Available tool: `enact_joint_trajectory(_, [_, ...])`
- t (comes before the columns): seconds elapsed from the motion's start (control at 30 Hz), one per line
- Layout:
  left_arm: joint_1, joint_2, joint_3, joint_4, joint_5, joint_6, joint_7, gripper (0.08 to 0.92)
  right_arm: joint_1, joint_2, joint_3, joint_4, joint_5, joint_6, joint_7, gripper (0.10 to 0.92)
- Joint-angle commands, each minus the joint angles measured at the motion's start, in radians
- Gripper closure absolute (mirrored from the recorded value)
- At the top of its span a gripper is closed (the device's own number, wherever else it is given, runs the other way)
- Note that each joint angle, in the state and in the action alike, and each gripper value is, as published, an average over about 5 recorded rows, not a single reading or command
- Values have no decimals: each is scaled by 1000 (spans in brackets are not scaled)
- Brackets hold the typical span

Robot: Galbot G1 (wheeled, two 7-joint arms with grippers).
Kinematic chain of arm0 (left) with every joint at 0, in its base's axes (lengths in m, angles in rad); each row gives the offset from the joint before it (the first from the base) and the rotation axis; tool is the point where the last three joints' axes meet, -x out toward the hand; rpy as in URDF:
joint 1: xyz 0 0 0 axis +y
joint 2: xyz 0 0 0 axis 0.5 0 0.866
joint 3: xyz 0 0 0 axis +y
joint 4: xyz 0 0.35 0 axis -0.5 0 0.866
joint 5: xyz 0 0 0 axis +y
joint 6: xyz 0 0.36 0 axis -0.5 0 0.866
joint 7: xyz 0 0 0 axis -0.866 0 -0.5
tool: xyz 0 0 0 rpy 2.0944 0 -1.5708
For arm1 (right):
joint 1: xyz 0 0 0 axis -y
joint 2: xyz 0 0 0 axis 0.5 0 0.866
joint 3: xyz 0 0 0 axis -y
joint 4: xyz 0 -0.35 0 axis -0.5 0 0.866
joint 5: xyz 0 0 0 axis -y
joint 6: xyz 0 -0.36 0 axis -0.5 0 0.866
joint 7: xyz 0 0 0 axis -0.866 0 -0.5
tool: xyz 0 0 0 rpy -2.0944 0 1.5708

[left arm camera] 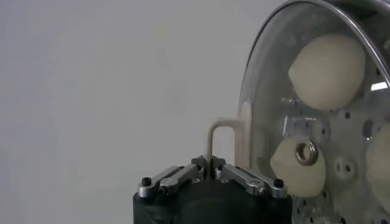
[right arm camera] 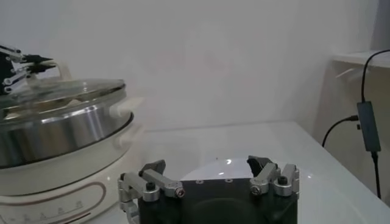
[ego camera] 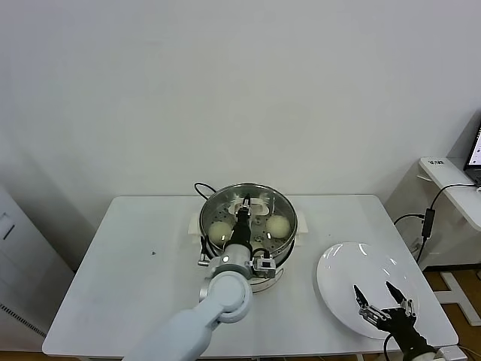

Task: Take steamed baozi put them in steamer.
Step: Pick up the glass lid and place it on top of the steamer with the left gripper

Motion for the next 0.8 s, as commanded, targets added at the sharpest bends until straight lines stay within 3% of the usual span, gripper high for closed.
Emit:
enact_joint_trajectory(0.03, [4,-10,11,21,-5,49,-25,885,2,-2,-2,5,-1,1,0,203])
enact_joint_trajectory(0.37, [10,-10,2,41,-7,49,-57,885,-5,2,0,6,-1,7,-6,203])
enact_joint_trajectory(0.53, [29,2,3,-6,-57,49,-71,885,0,-1,-5,10,0,7,-7,203])
enact_joint_trajectory(0.63, [45,21,3,-64,-124,49,-82,853,3,-7,-5,7,1,8,-9,203])
enact_joint_trajectory(0.8, [75,60,-7,-167,-228,49,-105,717,13,-18,-9,-1,1,7,-11,203])
